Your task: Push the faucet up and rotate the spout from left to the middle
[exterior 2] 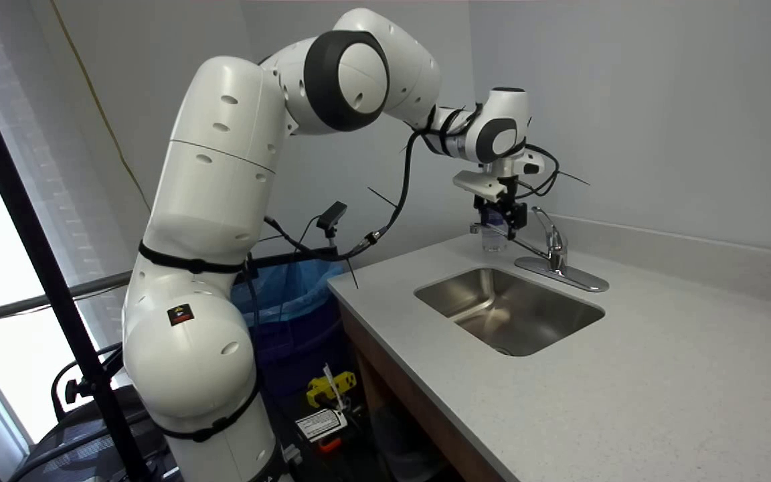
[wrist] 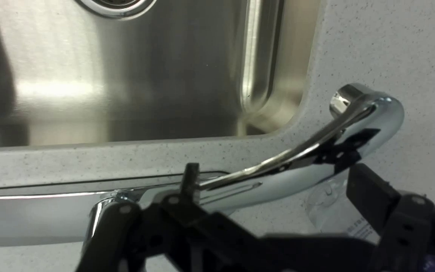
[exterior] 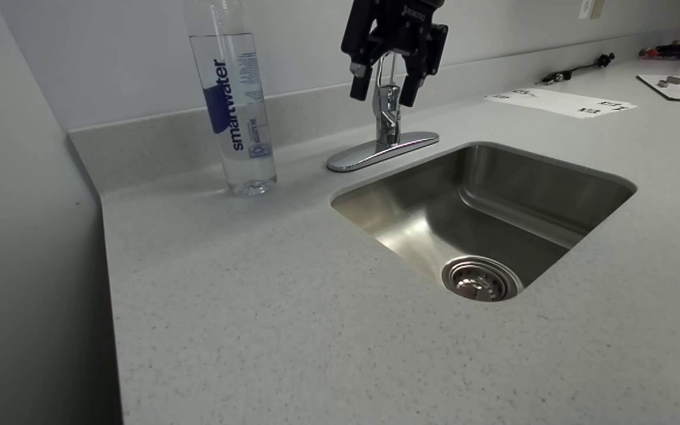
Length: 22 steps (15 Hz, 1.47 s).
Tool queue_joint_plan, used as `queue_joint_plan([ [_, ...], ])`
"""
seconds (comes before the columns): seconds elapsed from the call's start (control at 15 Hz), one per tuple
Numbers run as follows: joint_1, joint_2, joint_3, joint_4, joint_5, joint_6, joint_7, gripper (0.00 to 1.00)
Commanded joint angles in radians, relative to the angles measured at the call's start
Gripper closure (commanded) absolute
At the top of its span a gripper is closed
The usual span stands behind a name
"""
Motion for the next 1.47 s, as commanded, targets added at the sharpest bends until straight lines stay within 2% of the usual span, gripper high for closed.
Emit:
queue_joint_plan([
  [0.0,0.007,-0.01,-0.012,-0.009,-0.014,-0.02,0.01,0.0],
  [1.4,-0.061,-0.206,-0.064,-0.286,-0.043,-0.019,-0.049,0.0],
])
